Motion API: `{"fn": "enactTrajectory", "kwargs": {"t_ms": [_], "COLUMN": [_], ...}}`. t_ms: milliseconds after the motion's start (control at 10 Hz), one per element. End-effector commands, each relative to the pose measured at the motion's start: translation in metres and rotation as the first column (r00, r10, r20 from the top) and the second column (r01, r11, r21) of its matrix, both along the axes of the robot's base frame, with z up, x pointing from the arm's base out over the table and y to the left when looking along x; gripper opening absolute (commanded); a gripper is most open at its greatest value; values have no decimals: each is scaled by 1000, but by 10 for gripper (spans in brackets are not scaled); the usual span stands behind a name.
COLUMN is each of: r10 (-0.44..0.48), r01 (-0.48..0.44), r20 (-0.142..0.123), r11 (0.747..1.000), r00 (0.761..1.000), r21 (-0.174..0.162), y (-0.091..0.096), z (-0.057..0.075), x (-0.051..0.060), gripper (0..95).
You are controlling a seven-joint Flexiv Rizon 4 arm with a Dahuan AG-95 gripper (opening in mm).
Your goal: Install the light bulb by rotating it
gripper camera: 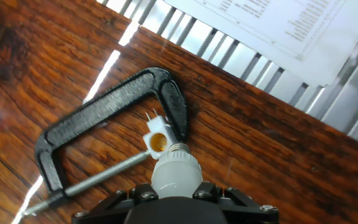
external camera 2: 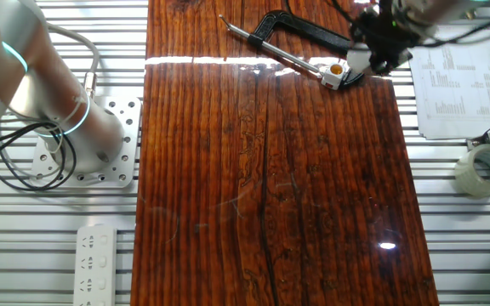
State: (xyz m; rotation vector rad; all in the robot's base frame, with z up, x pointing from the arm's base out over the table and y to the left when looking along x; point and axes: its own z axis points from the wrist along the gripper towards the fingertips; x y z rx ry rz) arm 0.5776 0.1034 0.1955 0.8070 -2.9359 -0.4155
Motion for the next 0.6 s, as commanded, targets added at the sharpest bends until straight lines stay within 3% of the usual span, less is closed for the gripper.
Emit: {"fn": "enactTrajectory", "kwargs": {"t_ms": [100,200,300,400,500,600], "r10": [-21,-14,41,52,81,70], "r01": [21,14,-42,-53,-87,-81], "r20": [-19,-18,-8,-13,-35,-55], "r11": [1000,999,995,992,974,968], "r00": [1000,1000,999,999,996,996], "r21": [-9,-30,-89,-119,-209,-237], "y": [8,7,3,3,3,3], "z": [2,2,-1,-1,-1,-1], "x": [2,3,5,5,5,5], "gripper": [0,0,0,0,0,0]}}
